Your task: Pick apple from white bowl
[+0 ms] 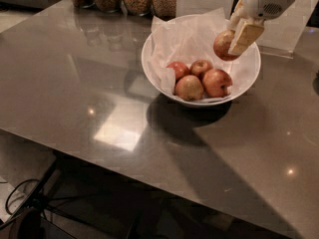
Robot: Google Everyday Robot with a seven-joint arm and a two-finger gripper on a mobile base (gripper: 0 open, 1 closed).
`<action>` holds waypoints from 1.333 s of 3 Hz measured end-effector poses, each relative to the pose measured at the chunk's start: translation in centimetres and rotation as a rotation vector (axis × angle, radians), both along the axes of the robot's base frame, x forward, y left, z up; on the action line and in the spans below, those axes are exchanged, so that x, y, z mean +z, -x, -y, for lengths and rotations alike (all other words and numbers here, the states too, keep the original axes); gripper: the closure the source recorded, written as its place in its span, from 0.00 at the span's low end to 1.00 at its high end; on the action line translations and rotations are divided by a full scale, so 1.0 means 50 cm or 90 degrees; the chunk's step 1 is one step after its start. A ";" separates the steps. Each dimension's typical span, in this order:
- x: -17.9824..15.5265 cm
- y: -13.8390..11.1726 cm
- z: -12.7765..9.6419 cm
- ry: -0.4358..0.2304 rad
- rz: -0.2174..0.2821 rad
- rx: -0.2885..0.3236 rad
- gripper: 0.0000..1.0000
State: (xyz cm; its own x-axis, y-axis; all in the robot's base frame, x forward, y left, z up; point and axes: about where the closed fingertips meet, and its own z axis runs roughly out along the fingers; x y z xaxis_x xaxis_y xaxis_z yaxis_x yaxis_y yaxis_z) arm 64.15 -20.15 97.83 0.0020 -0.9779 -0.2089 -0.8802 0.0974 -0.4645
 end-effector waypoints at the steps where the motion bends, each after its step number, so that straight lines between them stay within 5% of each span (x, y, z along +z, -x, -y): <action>1: 0.095 0.009 -0.010 0.039 0.036 -0.024 1.00; 2: 0.157 0.032 -0.018 0.050 0.060 -0.033 1.00; 4: 0.158 0.032 -0.018 0.050 0.060 -0.032 0.58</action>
Offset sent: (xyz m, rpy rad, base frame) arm -0.0323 0.0107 0.1191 -0.0975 -0.1352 -0.0736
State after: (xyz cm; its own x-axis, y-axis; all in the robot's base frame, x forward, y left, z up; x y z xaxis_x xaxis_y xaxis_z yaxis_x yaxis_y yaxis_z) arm 62.53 -19.23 105.75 -0.0319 -0.9906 -0.1330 -0.8268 0.1009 -0.5534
